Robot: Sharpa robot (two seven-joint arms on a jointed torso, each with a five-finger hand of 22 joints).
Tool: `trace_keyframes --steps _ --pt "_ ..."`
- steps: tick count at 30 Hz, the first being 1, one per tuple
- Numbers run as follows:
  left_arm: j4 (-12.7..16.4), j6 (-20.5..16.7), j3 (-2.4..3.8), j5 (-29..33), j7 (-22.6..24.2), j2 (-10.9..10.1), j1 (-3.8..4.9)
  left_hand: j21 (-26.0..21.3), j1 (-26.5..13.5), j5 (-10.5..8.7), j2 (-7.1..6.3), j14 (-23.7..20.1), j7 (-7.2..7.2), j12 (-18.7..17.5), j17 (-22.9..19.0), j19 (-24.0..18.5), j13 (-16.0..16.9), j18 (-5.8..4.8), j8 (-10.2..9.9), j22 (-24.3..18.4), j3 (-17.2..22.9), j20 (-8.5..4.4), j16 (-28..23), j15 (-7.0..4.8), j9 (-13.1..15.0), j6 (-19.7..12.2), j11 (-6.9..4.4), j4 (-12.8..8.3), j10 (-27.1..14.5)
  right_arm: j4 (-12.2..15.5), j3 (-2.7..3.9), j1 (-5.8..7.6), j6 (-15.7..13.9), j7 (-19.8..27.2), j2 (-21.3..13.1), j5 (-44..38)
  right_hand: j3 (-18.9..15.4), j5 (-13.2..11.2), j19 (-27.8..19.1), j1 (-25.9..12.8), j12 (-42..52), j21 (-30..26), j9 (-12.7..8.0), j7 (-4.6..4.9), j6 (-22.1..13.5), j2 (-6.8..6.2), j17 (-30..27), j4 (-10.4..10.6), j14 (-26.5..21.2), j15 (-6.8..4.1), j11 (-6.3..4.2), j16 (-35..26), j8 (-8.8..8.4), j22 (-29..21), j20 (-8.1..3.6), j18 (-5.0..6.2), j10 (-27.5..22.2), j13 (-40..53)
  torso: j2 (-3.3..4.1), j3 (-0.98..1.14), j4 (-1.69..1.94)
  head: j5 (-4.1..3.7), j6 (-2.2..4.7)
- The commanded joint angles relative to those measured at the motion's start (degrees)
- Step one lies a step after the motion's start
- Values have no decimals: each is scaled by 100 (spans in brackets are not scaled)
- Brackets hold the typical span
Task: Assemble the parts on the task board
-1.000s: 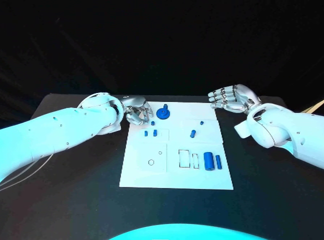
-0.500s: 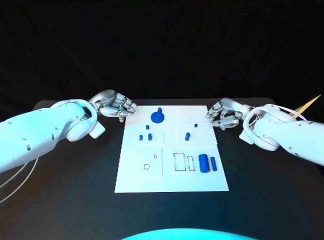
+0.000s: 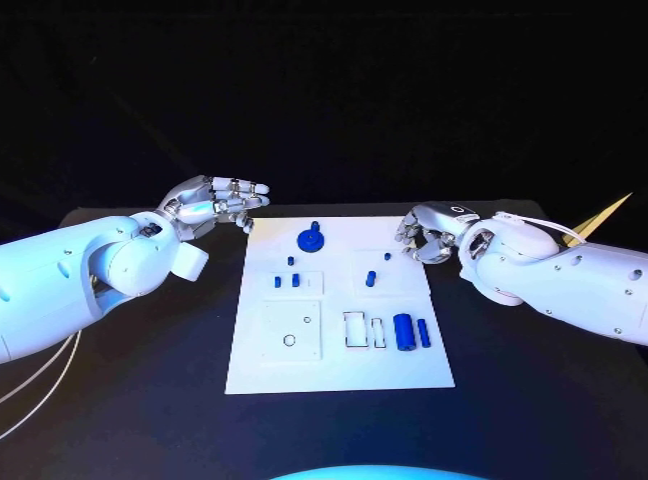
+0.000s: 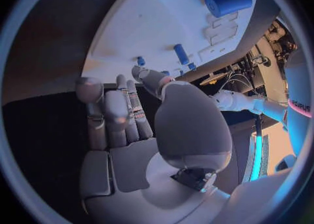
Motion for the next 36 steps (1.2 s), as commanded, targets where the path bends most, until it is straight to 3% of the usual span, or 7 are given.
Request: trace_keyframes --steps 1,12,22,36 --pt "63 35 4 93 73 -15 2 -92 -127 -28 44 -44 54 68 -69 -101 -59 -93 96 -72 -122 -20 -76 11 -46 30 -1 39 -87 -19 -1 -13 29 -32 73 -56 20 -61 247 23 -50 265 87 44 -77 -87 223 138 169 7 -19 237 -31 241 -18 -177 -83 41 2 -1 -6 -7 6" --pt "149 45 4 160 120 -62 2 -111 -130 -29 51 -49 59 83 -72 -97 -56 -92 100 -89 -153 -19 -77 12 -51 26 1 46 -82 -79 -22 -72 356 -53 267 -65 107 -28 506 65 -29 895 152 23 -54 -85 629 189 202 7 -34 724 8 877 -13 -291 -24 59 9 2 -12 -2 -19" --pt "194 81 4 166 116 -73 2 -136 -129 -30 57 -58 75 94 -76 -90 -56 -93 96 -112 -194 -17 -78 19 -62 3 10 53 -94 -334 -31 -134 353 -93 487 -140 128 12 536 63 -36 984 169 22 -56 -85 654 207 191 7 -34 777 15 967 -12 -307 -23 58 9 12 -2 2 -23" --pt "213 110 4 173 99 -81 2 -145 -127 -30 61 -61 80 97 -78 -87 -56 -93 94 -120 -208 -15 -78 22 -66 -7 14 55 -100 -424 -36 -181 393 -104 634 -151 201 40 591 83 -13 1164 224 0 -10 -14 683 253 167 -10 -57 868 66 1155 -12 -335 58 74 2 17 -13 21 -48"
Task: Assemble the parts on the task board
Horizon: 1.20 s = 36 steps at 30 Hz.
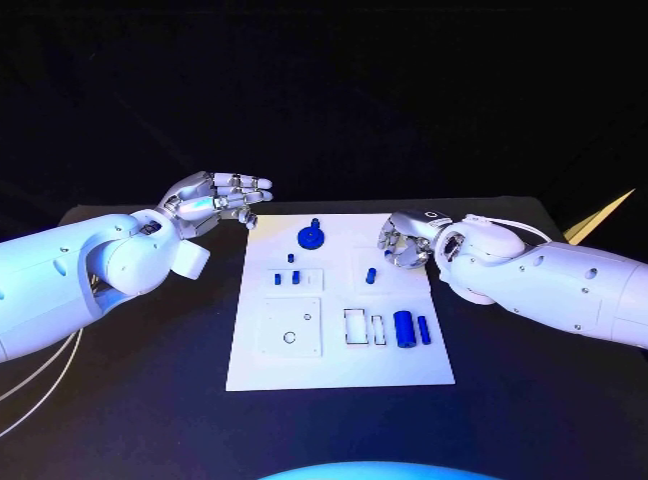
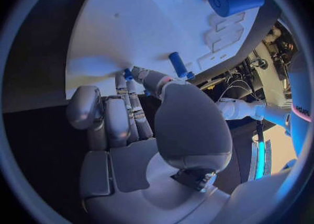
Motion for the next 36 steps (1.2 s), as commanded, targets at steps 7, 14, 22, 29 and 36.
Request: trace_keyframes --steps 7,14,22,29,36 --pt "22 51 5 10 -14 0 3 -86 -74 -30 12 -62 82 97 -74 -85 -56 -94 93 -72 -218 -14 -38 23 -60 -11 15 57 -105 4 -35 -63 228 -122 55 -187 286 -67 240 375 51 457 222 -134 314 238 123 -89 142 -123 -233 212 328 410 -85 -203 439 -33 -6 2 0 4 -23" --pt "22 78 5 2 -38 -3 3 -92 -71 -30 18 -64 85 101 -76 -82 -55 -94 93 -78 -226 -13 -38 25 -62 -14 17 58 -108 68 -42 -80 293 -326 45 -515 522 -33 295 501 132 701 393 -232 496 326 93 -342 126 -226 -339 252 520 670 -182 -246 774 114 -5 2 -8 -4 -26" --pt "24 94 5 -5 -50 -9 3 -92 -71 -30 18 -64 85 101 -76 -82 -55 -94 93 -78 -226 -13 -38 25 -62 -14 17 58 -108 151 -44 -100 45 -506 30 -761 614 -43 339 498 133 820 436 -244 525 322 103 -415 131 -242 -353 280 560 796 -201 -271 833 161 -4 6 -4 -22 -34" --pt "33 97 5 -14 -54 -13 3 -99 -61 -29 25 -67 88 105 -77 -79 -55 -93 94 -85 -235 -12 -39 26 -65 -18 19 56 -112 208 -44 -104 -247 -538 0 -817 638 -61 357 479 133 867 454 -244 538 311 103 -435 133 -245 -356 290 575 846 -205 -282 858 179 -3 2 -4 -23 -39" --pt "27 104 5 -18 -61 -15 2 -104 -57 -29 27 -68 89 106 -78 -77 -55 -93 93 -89 -240 -12 -40 27 -67 -23 20 55 -117 330 -41 -103 -659 -459 -101 -739 646 -74 364 456 134 887 466 -244 550 302 112 -441 136 -246 -359 302 587 868 -206 -286 875 192 -9 0 -4 -24 -38"
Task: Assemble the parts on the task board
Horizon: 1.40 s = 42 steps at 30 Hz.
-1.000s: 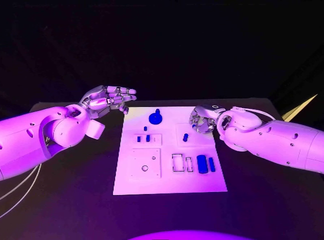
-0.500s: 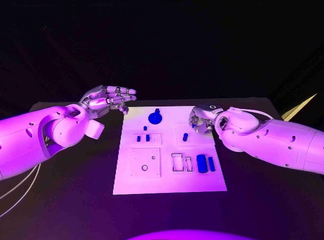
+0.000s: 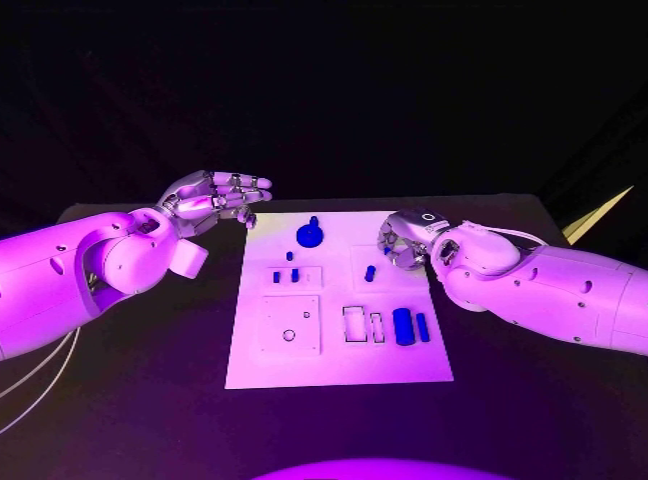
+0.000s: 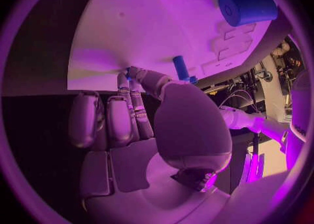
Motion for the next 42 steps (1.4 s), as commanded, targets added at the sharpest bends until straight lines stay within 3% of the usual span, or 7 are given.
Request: trace_keyframes --steps 1,12,20,27,32,36,42 --pt "10 28 5 -4 0 1 3 -59 -57 -29 27 -30 88 69 -73 -77 -55 -93 93 -61 -240 -12 -40 -11 -63 -22 20 55 -117 87 5 5 -201 61 -55 55 320 12 117 242 148 168 145 13 91 95 84 -111 227 -31 -193 108 213 117 -10 -160 616 299 -4 -5 -2 2 3" --pt "-19 56 4 -5 -43 -9 3 -79 -44 -28 34 -40 95 70 -79 -70 -58 -94 88 -79 -267 -9 -44 -5 -74 -44 28 53 -145 406 32 66 -390 165 -323 308 330 -46 122 214 140 190 161 9 96 92 84 -117 229 -33 -197 119 224 142 -11 -164 626 315 -3 -2 -6 17 2" --pt "-41 64 4 -5 -55 -18 3 -89 -31 -25 40 -45 99 70 -82 -65 -60 -93 86 -89 -280 -8 -46 -2 -80 -57 32 50 -163 1017 68 102 -495 221 -570 508 330 -46 122 214 140 190 161 9 96 92 84 -117 229 -33 -197 119 224 142 -11 -164 626 315 -9 1 -13 51 7" --pt "-71 72 4 -5 -51 12 1 -92 -24 -23 44 -47 100 71 -83 -63 -60 -93 85 -92 -283 -7 -46 -1 -82 -61 33 47 -168 1706 84 96 -649 299 -548 595 336 -66 117 207 135 186 167 9 95 91 81 -123 229 -34 -198 122 226 140 -11 -163 626 321 -6 -2 16 150 10" --pt "-90 74 4 -4 -46 31 -2 -96 -18 -21 49 -49 102 72 -84 -61 -61 -93 85 -96 -286 -7 -47 -1 -84 -64 34 46 -174 2017 87 48 -769 370 -418 660 345 -57 110 208 129 177 170 11 90 93 72 -129 227 -34 -197 119 225 132 -12 -159 621 324 -5 -5 8 328 -15" --pt "-95 61 4 -1 -42 46 -3 -96 -18 -21 49 -49 102 72 -84 -61 -61 -93 85 -96 -286 -7 -47 -1 -84 -64 34 46 -174 2127 88 9 -771 407 -245 681 345 -57 110 208 129 177 170 11 90 93 72 -129 227 -34 -197 119 225 132 -12 -159 621 324 -12 -16 1 445 -42" --pt "-95 28 3 9 -35 66 -3 -99 -12 -19 55 -50 103 74 -85 -58 -61 -93 86 -100 -290 -7 -47 0 -86 -67 35 45 -179 2052 65 -102 -682 431 34 612 350 -51 107 207 125 173 171 13 86 94 78 -132 228 -34 -195 124 224 129 -12 -158 618 325 -5 -23 3 547 -77"
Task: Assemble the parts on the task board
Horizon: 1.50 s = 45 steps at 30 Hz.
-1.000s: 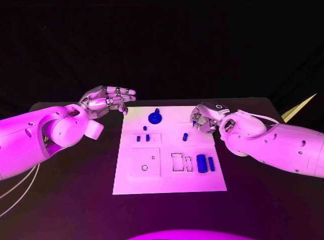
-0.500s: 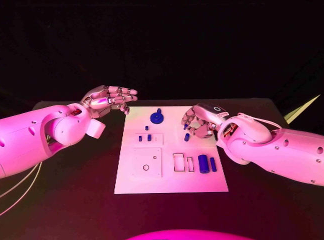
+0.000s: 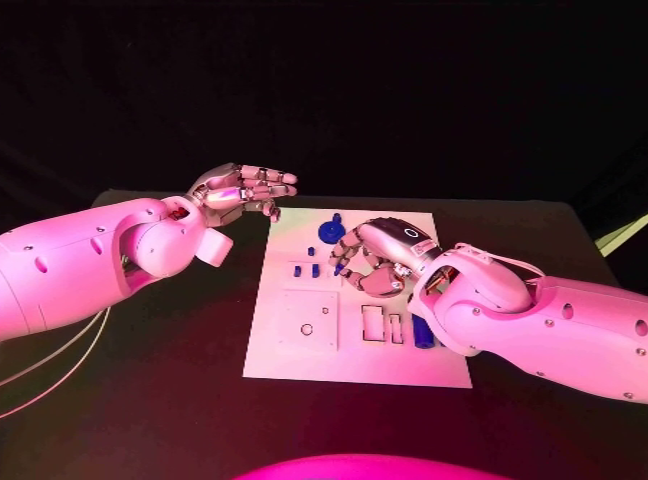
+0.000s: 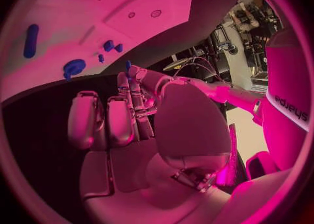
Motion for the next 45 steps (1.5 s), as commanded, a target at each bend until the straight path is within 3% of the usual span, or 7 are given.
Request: trace_keyframes --steps 1,7,14,19,25,30,45 --pt "10 -12 4 10 15 23 1 -98 -13 -19 54 -49 64 73 -77 -57 -61 -93 86 -51 -289 -8 -47 0 -66 -27 34 46 -95 -74 -19 -87 66 23 112 -56 339 62 104 207 124 106 170 23 75 95 77 -121 228 -33 -170 81 223 83 -12 -113 554 326 5 -9 5 74 -21" --pt "7 -25 3 29 8 54 3 -101 -13 -19 56 -50 65 75 -78 -55 -61 -93 86 -54 -294 -7 -47 1 -68 -28 35 48 -98 -292 -52 -277 157 28 324 -135 346 72 98 203 115 98 173 28 68 97 66 -124 226 -31 -166 78 220 76 -12 -110 546 328 11 0 1 214 -87" --pt "24 -48 3 37 9 75 3 -115 -5 -17 61 -53 69 78 -82 -45 -64 -93 73 -69 -320 -5 -48 4 -82 -67 40 49 -123 -445 -78 -411 206 19 438 -219 346 72 98 203 115 98 173 28 68 97 66 -124 226 -31 -166 78 220 76 -12 -110 546 328 9 2 2 304 -172" --pt "24 -52 3 38 10 80 3 -118 -2 -17 63 -53 70 79 -83 -43 -64 -93 70 -72 -324 -4 -47 5 -85 -75 40 49 -129 -520 -88 -481 231 4 485 -263 349 76 97 198 110 99 174 31 62 99 75 -125 228 -29 -163 86 218 79 -11 -110 541 329 14 13 7 323 -208" --pt "25 -48 3 38 9 84 3 -120 0 -16 65 -53 71 80 -83 -42 -64 -93 70 -74 -327 -4 -47 5 -86 -77 41 49 -132 -622 -106 -533 288 -21 526 -295 349 76 97 198 110 99 174 31 62 99 75 -125 228 -29 -163 86 218 79 -11 -110 541 329 7 1 -1 345 -239" --pt "26 -46 3 39 8 85 3 -120 0 -16 65 -53 71 80 -83 -42 -64 -93 70 -74 -327 -4 -47 5 -86 -77 41 49 -132 -691 -117 -560 323 -40 548 -322 351 77 94 194 106 95 176 33 59 99 70 -125 228 -28 -161 84 217 75 -10 -109 538 330 12 8 -3 364 -258" --pt "24 -31 3 39 5 79 3 -126 2 -16 71 -54 73 84 -85 -38 -64 -93 72 -80 -337 -3 -47 7 -90 -81 43 52 -139 -753 -123 -602 330 -83 582 -385 353 78 88 187 100 88 179 35 53 101 62 -126 226 -25 -159 83 215 69 -8 -107 534 333 8 3 -1 372 -285"
